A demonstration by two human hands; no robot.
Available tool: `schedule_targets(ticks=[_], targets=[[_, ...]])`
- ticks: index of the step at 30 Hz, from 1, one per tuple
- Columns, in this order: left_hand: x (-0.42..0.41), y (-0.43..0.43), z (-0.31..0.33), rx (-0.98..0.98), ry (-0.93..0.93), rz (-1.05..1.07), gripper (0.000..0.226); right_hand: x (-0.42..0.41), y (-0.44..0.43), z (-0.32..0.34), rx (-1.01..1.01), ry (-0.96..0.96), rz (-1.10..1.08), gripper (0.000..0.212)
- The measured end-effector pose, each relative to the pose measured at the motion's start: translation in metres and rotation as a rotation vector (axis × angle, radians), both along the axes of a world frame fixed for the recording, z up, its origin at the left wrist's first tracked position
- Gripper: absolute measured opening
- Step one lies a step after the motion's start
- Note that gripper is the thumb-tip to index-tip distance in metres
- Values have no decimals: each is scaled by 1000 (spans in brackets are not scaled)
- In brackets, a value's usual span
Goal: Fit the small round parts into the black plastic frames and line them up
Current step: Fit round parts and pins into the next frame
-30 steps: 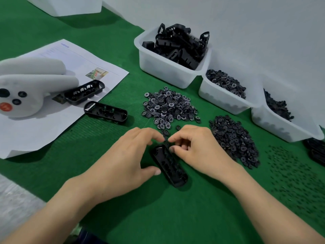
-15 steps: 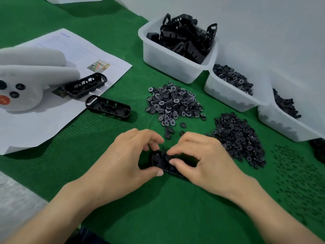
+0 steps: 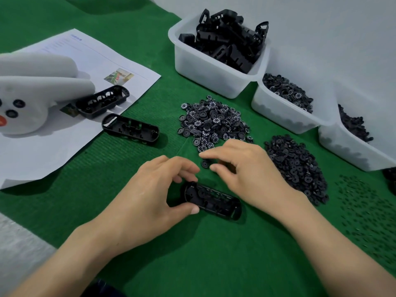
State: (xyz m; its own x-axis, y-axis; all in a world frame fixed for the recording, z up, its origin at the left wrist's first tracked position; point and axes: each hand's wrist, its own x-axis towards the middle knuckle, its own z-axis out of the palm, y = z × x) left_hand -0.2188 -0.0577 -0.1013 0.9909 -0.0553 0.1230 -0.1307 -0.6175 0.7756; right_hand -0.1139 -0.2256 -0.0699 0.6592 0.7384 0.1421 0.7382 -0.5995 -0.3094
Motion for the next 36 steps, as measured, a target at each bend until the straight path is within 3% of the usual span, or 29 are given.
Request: schedule_targets(ticks=[4,7,11,24,28,32,36], targets=[[-1,0,1,-14,-14,16,48,4,5,1,-84,-36,76,17],[-1,0,1,-10,-20,20,48,3,-4,5,-19,-8,86,12],[-1,0,-1,-9,-29,32,48,-15,-23,6,10,19,176,15],[0,-1,0,-21,-41,34,49,-23,-27,4,-48,-190,285,15],[0,0,-1,-13,-46,33,48,-24,-26,4,-73,-147,294,12],[0,0,-1,-9,-42,29,48,-12,-20,9,49,49,88,23],[0,0,0,-8,-43,24,48,3,-2,-3,-10,-33,-154,24]])
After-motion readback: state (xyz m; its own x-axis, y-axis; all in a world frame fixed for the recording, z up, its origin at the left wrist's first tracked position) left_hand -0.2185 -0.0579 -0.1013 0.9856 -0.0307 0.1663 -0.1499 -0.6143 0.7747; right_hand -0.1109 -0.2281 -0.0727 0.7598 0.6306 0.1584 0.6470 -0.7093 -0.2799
